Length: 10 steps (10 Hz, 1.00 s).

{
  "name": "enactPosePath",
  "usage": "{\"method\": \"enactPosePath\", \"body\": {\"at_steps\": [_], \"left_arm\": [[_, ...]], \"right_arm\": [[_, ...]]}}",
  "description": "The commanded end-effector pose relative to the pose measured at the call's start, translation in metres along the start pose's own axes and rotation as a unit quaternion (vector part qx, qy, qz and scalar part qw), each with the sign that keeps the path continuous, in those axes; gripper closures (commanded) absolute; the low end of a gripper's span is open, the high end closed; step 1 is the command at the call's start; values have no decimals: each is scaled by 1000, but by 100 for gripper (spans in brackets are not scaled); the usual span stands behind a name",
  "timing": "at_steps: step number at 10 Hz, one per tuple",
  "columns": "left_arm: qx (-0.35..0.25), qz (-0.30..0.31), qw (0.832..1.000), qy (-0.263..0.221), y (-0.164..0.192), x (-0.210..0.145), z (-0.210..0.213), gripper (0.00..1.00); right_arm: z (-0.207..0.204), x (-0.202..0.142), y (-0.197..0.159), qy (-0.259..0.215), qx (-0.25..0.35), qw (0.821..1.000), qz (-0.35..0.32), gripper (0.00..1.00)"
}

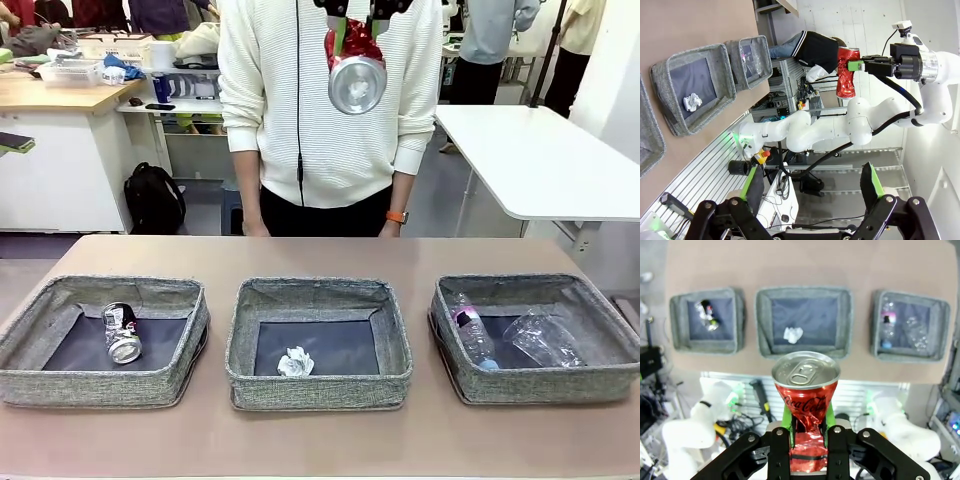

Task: Sort the waste into the appropriate baskets.
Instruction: Place the picked waste into the Fabric basket indicated by the person.

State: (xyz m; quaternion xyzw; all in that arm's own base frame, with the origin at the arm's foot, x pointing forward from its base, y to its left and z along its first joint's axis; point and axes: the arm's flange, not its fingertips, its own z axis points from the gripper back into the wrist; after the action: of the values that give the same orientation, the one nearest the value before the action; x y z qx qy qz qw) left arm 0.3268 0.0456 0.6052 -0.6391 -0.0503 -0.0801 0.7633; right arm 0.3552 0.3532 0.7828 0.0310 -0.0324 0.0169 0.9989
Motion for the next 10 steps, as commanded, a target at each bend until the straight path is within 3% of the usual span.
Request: {"method": "enactPosePath", "body": {"at_steps": [1, 10], "left_arm": [[-12, -12, 1000, -1, -2, 1, 0, 0], [-12, -12, 1000, -1, -2, 1, 0, 0]], "right_arm": [[2, -1, -2, -3, -2, 1000, -3, 74], [2, -1, -2, -3, -2, 1000, -3, 74]]}}
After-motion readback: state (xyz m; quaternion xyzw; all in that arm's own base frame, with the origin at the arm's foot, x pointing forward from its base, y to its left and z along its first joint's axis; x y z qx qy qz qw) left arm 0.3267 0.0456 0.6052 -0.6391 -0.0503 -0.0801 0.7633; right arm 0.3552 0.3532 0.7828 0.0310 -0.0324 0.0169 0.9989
